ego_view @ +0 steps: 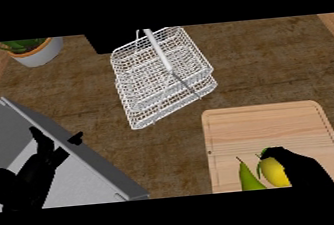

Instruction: Pick the lemon from the cutting board and place it in the tiered basket

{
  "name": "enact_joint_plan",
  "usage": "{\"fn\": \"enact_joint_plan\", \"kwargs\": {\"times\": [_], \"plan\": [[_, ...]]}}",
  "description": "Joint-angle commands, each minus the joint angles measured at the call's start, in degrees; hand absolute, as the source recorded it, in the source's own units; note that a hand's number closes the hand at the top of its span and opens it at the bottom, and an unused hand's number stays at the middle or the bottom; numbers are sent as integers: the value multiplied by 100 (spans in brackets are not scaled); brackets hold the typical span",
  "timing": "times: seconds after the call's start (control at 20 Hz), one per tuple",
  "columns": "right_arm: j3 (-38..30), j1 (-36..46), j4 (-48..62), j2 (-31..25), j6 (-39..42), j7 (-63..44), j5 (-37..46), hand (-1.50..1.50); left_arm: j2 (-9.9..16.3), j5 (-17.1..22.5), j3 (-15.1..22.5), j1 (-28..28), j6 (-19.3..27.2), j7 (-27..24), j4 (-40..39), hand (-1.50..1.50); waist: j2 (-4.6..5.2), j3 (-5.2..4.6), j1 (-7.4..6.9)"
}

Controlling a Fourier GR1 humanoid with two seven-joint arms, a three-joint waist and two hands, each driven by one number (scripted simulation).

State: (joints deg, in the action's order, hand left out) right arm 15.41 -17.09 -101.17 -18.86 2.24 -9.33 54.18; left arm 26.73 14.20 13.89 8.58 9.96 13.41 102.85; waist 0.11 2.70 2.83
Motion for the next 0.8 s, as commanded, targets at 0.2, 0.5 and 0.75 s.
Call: {"fn": "enact_joint_plan", "kwargs": {"times": [0.2, 0.5, 0.75], "plan": [[-556, 975, -1954, 531, 436, -627, -1132, 150, -612, 320, 22, -589, 73, -167, -456, 0, 7, -305, 99], [-779, 1605, -3260, 480, 1013, -1472, -1497, 150, -541, 372, 133, -686, 0, -29, -311, 0, -13, -302, 34], [-1071, 2520, -3507, 314, 1482, -2264, -1663, 150, -485, 396, 141, -794, -91, -87, -457, 0, 23, -310, -96]]}}
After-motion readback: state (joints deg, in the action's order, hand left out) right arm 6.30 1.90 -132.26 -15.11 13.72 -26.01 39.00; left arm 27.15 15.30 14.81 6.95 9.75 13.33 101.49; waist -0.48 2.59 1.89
